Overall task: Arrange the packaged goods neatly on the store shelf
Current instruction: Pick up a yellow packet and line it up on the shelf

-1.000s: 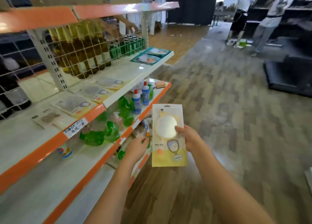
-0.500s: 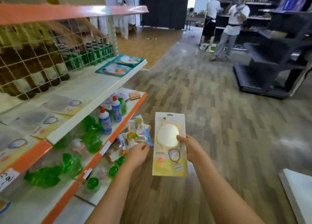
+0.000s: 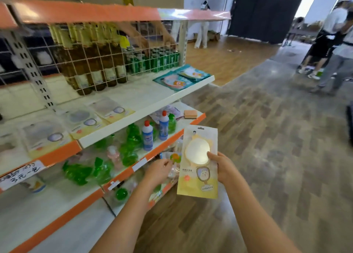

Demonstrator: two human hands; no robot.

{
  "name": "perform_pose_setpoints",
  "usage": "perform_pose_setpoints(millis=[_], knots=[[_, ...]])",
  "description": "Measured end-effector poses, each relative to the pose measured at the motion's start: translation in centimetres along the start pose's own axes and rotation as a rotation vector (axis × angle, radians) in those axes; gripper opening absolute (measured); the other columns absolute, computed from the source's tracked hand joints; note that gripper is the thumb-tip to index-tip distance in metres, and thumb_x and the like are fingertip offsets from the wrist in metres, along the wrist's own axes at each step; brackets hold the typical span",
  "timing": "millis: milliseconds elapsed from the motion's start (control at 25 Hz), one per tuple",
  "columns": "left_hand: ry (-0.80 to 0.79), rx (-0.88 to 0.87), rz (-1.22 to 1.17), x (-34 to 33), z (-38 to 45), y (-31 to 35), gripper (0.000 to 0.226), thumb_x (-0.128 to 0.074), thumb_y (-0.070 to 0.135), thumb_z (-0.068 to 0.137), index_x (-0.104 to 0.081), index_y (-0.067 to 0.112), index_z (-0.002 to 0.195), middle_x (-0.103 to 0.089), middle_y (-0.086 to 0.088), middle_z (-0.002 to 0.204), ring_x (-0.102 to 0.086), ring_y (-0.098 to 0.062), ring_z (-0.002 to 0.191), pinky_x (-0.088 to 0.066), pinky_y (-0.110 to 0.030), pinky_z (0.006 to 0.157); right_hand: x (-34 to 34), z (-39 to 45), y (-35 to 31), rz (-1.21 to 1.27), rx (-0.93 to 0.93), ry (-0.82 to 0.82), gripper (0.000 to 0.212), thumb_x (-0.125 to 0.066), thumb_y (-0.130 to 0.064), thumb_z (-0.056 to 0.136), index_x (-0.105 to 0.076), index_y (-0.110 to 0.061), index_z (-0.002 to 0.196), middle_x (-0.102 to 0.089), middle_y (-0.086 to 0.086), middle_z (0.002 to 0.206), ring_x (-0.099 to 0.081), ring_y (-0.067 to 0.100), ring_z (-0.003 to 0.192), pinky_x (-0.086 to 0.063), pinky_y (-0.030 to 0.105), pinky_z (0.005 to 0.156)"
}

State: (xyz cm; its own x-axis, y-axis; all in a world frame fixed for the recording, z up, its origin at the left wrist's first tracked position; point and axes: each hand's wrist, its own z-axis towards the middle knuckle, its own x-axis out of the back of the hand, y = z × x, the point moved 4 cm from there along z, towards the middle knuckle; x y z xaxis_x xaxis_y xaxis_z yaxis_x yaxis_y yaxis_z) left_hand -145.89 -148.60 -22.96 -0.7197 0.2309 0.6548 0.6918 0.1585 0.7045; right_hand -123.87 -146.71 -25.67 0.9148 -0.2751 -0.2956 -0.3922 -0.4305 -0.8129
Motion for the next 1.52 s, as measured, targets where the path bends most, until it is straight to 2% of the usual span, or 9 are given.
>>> perform_pose_setpoints(millis=[200,320,400,600,720,960,1120,1320,1520], knots=[[0.097,0.104,0.002,3.7,0.9,-2.4,0.034,-0.036,0.030,0.101,-0.063,0.014,0.113,-0.064,-0.004,0.112,-0.059,-0.021,0.092,-0.044,-0.032,0.072,-6.7,3.5,0.1,-0.075,-0.069,-0.125,0.020,-0.056,-0.007,0.092,-0.055,-0.005,0.112,-0.064,0.023,0.105,-0.062,0.039,0.087,-0.050,0.056,0.080],[0.144,0.143,-0.025,5.8,2.2,-3.7,0.035,-0.035,0.031,0.101,-0.063,0.010,0.109,-0.063,-0.007,0.097,-0.060,-0.024,0.090,-0.037,-0.029,0.063,-10.8,5.3,0.1,-0.086,-0.082,-0.202,0.024,-0.055,-0.008,0.092,-0.054,-0.007,0.116,-0.064,0.021,0.106,-0.062,0.038,0.088,-0.049,0.056,0.083],[0.177,0.152,-0.047,7.6,3.1,-4.1,0.035,-0.035,0.030,0.101,-0.061,0.008,0.107,-0.061,-0.008,0.096,-0.057,-0.023,0.089,-0.034,-0.028,0.063,-13.4,6.5,-0.2,-0.098,-0.080,-0.247,0.028,-0.054,-0.007,0.093,-0.052,-0.007,0.120,-0.064,0.020,0.107,-0.062,0.036,0.088,-0.050,0.053,0.080],[0.267,0.162,-0.116,13.3,5.8,-5.3,0.036,-0.037,0.036,0.100,-0.057,0.020,0.126,-0.060,-0.001,0.124,-0.055,-0.015,0.100,-0.044,-0.032,0.087,-20.0,9.9,-2.3,-0.136,-0.073,-0.365,0.032,-0.053,-0.007,0.092,-0.052,-0.006,0.124,-0.065,0.020,0.103,-0.063,0.035,0.087,-0.056,0.045,0.068],[0.346,0.167,-0.104,17.0,7.1,-6.1,0.036,-0.037,0.038,0.100,-0.058,0.022,0.125,-0.063,0.000,0.117,-0.055,-0.012,0.089,-0.045,-0.029,0.077,-24.4,11.5,-3.6,-0.154,-0.035,-0.413,0.026,-0.053,-0.007,0.093,-0.054,-0.005,0.119,-0.070,0.015,0.088,-0.064,0.031,0.079,-0.058,0.041,0.062],[0.434,0.145,-0.145,21.3,9.1,-7.2,0.038,-0.037,0.040,0.100,-0.059,0.021,0.123,-0.064,0.000,0.113,-0.056,-0.013,0.091,-0.041,-0.026,0.067,-30.3,14.1,-4.5,-0.219,-0.029,-0.464,0.031,-0.055,-0.008,0.092,-0.051,-0.002,0.122,-0.062,0.023,0.112,-0.061,0.037,0.094,-0.050,0.051,0.083],[0.449,0.191,-0.303,22.5,11.4,-7.4,0.031,-0.040,0.037,0.099,-0.062,0.022,0.114,-0.064,0.003,0.109,-0.058,-0.014,0.101,-0.048,-0.035,0.090,-32.3,16.0,-5.1,-0.239,-0.046,-0.517,0.038,-0.059,-0.011,0.090,-0.051,0.001,0.125,-0.062,0.025,0.115,-0.062,0.039,0.098,-0.052,0.049,0.083],[0.538,0.228,-0.654,24.5,15.1,-6.0,0.027,-0.048,0.025,0.098,-0.058,0.010,0.118,-0.064,-0.003,0.100,-0.061,-0.012,0.081,-0.047,-0.021,0.062,-35.6,18.7,-7.1,-0.333,-0.094,-0.621,0.038,-0.060,-0.013,0.090,-0.051,-0.003,0.126,-0.062,0.025,0.117,-0.063,0.041,0.098,-0.055,0.047,0.073],[0.631,0.298,-0.632,25.6,18.5,-5.4,0.023,-0.055,0.018,0.095,-0.055,0.005,0.114,-0.061,-0.003,0.094,-0.057,-0.010,0.071,-0.049,-0.014,0.052,-38.3,22.1,-8.9,-0.409,-0.115,-0.675,0.031,-0.058,-0.009,0.091,-0.051,-0.004,0.121,-0.064,0.018,0.102,-0.063,0.033,0.085,-0.054,0.044,0.068]])
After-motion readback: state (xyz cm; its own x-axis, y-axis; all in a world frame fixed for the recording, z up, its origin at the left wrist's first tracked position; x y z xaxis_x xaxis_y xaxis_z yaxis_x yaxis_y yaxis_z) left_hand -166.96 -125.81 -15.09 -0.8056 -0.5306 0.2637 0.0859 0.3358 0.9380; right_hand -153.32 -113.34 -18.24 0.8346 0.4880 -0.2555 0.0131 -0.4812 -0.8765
